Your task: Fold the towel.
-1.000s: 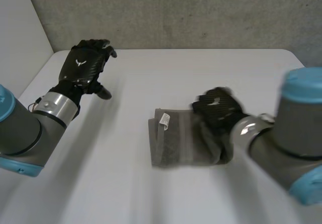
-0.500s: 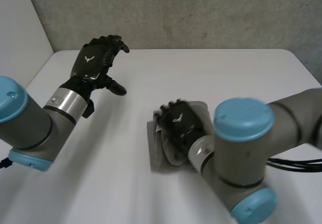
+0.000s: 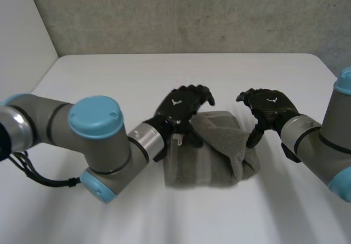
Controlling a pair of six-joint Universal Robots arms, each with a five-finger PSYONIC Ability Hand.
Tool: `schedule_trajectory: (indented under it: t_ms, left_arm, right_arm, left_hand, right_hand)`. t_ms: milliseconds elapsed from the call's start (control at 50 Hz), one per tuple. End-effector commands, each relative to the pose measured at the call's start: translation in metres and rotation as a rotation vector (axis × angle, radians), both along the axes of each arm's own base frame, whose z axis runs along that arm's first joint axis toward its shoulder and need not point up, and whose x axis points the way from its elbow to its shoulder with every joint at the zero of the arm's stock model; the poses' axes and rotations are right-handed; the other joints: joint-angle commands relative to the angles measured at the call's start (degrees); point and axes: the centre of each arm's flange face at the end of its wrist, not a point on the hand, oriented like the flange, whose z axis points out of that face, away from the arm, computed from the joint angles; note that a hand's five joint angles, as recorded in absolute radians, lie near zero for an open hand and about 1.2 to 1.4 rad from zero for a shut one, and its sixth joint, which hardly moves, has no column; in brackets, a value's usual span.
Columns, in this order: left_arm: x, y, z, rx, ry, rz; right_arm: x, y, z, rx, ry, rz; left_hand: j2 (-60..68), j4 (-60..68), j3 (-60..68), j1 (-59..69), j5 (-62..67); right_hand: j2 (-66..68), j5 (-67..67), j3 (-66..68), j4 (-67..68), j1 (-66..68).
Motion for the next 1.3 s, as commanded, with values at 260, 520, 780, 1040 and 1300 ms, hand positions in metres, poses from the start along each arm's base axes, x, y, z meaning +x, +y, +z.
schedule_trajectory:
  t_ms: [260, 520, 780, 1040, 1300]
  left_arm:
    - [0.043, -0.029, 0.026, -0.022, 0.019, 0.175]
    - [0.104, -0.044, 0.01, 0.042, -0.025, 0.328]
    - [0.124, -0.051, 0.001, 0.049, -0.024, 0.392]
    - [0.124, -0.048, 0.0, 0.055, -0.027, 0.389]
    - [0.121, -0.048, 0.004, 0.042, -0.021, 0.381]
  right_arm:
    - [0.013, 0.026, -0.015, 0.112, -0.078, 0.127]
    - [0.043, 0.067, 0.0, 0.06, -0.09, 0.264]
    - [0.1, 0.129, 0.0, 0.005, -0.059, 0.453]
    - [0.116, 0.138, -0.042, -0.032, 0.079, 0.465]
    - [0.109, 0.138, -0.005, -0.074, 0.055, 0.442]
  left_hand:
    - [-2.0, -2.7, -2.5, -2.7, -1.5]
    - [-2.6, -3.2, -3.0, -3.2, -2.0]
    - [-2.9, -3.5, -3.3, -3.5, -2.3]
    - [-3.1, -3.7, -3.5, -3.7, -2.5]
    - [-3.2, -3.9, -3.6, -3.9, -2.6]
  right_hand:
    - [20.1, 20.4, 20.1, 19.6, 20.3]
    - [64.2, 64.6, 64.3, 63.8, 64.4]
    - [64.2, 64.6, 64.3, 63.8, 64.4]
    - [64.0, 64.3, 64.0, 63.5, 64.2]
    - [-5.8, -5.4, -5.7, -6.2, -5.6]
